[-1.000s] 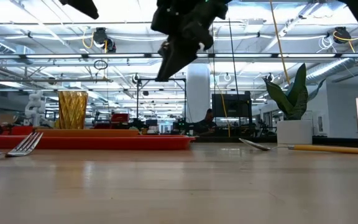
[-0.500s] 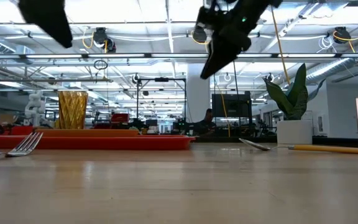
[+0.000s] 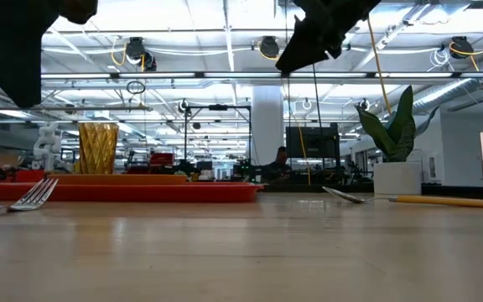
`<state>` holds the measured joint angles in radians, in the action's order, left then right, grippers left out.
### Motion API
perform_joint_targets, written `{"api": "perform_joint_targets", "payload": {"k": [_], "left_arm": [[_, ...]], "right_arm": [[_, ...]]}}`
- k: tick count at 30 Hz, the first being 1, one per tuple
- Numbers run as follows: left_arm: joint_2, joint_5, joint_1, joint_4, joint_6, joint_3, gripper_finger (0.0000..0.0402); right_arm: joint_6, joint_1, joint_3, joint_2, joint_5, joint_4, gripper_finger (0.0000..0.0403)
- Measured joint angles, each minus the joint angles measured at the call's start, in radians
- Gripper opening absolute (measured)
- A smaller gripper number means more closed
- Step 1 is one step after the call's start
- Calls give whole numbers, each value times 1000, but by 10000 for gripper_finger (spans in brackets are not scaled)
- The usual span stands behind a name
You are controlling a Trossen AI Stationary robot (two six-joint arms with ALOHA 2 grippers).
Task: Pick and place plate/cup/fork/spoon on tray
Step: Put the pink fork on the red tray to the right of the orange plate
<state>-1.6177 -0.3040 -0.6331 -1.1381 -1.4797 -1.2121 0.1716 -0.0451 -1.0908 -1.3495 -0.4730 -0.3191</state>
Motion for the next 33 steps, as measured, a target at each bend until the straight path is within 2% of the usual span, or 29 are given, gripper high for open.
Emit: {"api": "perform_joint_targets", "payload": {"k": [9, 19, 25, 33], "left_arm": [[1, -1, 0, -26, -220, 7, 113], [0, 43, -36, 45, -448, 112, 113], [-15, 44, -49, 199, -489, 166, 113], [-99, 71, -49, 238, -548, 173, 113]], "right_arm": [[52, -83, 0, -44, -2, 27, 141], [22, -162, 0, -48, -5, 124, 141], [17, -212, 0, -48, -54, 108, 141], [-29, -256, 0, -48, -55, 109, 141]]}}
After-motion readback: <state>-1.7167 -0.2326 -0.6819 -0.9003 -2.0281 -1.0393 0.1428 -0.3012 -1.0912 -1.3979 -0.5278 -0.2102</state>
